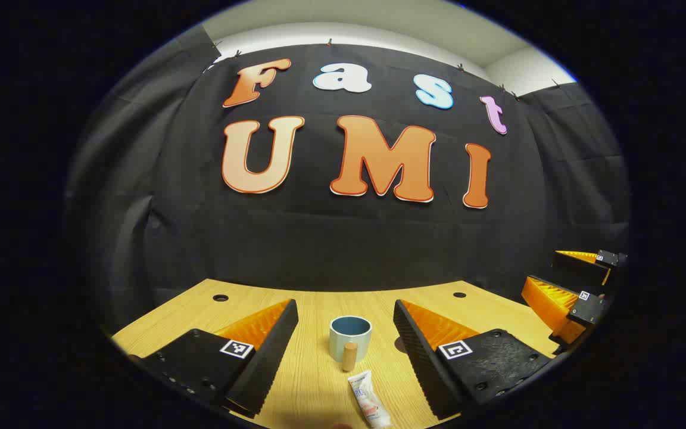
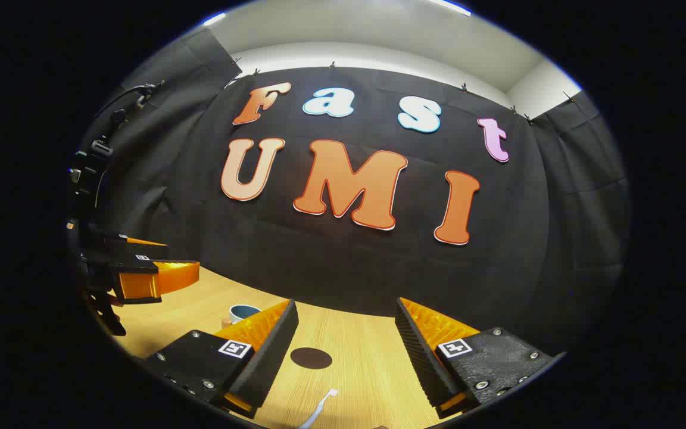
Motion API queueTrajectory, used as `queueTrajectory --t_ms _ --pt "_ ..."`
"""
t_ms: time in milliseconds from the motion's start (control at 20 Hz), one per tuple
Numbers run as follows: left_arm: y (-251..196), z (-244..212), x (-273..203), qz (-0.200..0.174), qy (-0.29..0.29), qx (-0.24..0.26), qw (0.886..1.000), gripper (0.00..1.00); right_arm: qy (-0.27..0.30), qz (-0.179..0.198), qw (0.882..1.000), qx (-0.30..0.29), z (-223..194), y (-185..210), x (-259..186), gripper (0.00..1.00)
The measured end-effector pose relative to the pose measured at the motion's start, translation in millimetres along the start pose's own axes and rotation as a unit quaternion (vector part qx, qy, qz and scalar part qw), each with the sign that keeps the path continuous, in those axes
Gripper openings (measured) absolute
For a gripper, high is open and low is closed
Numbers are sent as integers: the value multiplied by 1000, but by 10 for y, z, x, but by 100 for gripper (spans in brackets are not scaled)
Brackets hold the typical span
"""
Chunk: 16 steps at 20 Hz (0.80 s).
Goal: Put the toothbrush and toothpaste on the desktop into the cup, then pick up the cup and place it on the coaster on the desktop.
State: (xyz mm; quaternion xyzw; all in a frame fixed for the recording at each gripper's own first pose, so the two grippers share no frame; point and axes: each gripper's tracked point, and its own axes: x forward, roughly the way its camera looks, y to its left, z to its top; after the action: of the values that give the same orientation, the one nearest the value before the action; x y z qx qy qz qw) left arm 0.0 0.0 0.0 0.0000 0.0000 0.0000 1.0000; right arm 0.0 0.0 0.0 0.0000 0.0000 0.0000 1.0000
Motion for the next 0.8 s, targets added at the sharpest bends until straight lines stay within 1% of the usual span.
queueTrajectory --t_ms 350,550,800 --pt "-168 201 35 -13 -8 5 1000 97 13 -7 1000 15 -35 -210 24 98" --pt "-217 212 34 -12 -3 9 1000 97 25 5 999 38 -95 -226 15 98" --pt "-245 103 98 -8 28 11 1000 96 39 5 998 39 -170 -317 18 98"
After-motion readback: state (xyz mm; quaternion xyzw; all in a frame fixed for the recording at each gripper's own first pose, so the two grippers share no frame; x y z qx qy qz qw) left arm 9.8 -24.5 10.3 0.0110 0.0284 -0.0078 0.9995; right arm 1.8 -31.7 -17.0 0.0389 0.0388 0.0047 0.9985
